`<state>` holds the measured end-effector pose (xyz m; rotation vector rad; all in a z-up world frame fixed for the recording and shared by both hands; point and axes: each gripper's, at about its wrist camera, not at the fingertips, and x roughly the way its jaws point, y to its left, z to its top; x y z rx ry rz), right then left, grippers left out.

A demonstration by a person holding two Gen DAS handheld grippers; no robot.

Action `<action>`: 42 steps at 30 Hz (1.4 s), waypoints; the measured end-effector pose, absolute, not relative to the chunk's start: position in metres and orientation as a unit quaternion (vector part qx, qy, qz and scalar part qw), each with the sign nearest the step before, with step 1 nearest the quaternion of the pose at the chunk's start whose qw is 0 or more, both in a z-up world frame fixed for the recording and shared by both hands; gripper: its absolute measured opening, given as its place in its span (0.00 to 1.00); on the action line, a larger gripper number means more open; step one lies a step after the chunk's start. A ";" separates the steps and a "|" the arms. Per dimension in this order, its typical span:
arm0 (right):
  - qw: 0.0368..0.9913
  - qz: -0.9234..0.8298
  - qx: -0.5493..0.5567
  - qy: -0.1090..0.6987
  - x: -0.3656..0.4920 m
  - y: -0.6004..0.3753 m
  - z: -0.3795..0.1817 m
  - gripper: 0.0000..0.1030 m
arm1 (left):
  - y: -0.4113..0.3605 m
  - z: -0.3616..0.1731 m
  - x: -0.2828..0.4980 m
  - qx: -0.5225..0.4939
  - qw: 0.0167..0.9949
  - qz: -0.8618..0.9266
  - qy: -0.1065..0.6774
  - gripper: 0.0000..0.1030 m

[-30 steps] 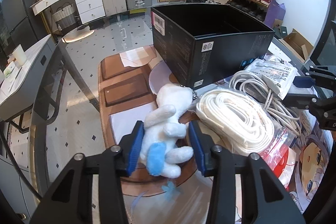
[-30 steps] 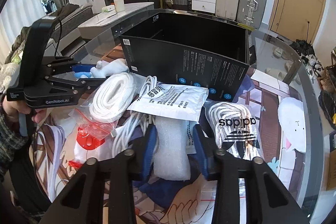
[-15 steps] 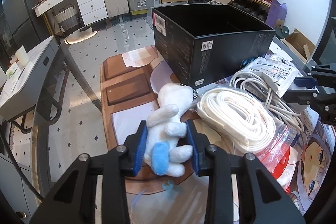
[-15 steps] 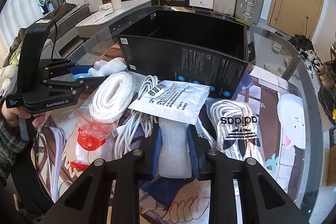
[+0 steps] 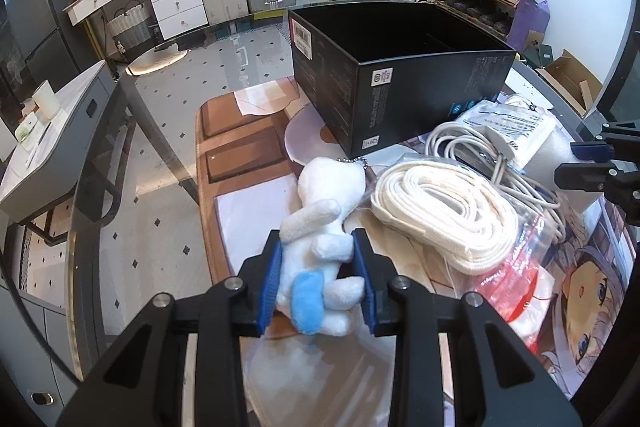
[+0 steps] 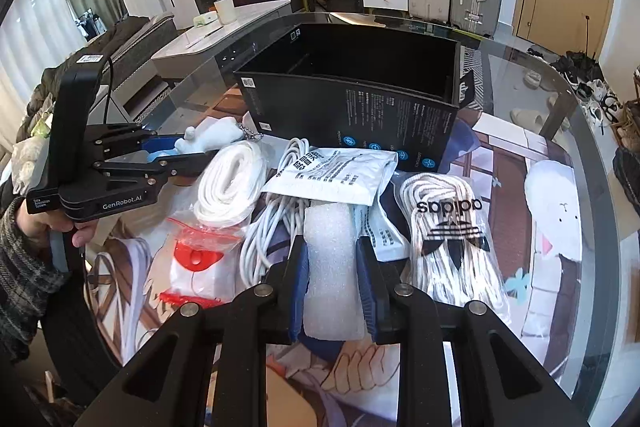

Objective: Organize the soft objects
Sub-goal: 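Lift the plush toy and foam sleeve with both tools toward the black box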

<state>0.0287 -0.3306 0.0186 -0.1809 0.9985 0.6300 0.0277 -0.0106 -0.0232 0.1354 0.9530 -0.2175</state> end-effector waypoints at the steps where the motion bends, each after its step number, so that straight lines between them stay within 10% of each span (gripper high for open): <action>1: 0.826 0.297 -0.085 0.471 0.027 -0.332 0.020 0.23 | -0.011 -0.022 0.026 0.067 0.881 -0.102 0.458 0.31; 42: 0.839 0.305 -0.056 0.448 0.002 -0.344 0.075 0.23 | -0.041 0.045 -0.014 0.056 0.897 -0.104 0.426 0.31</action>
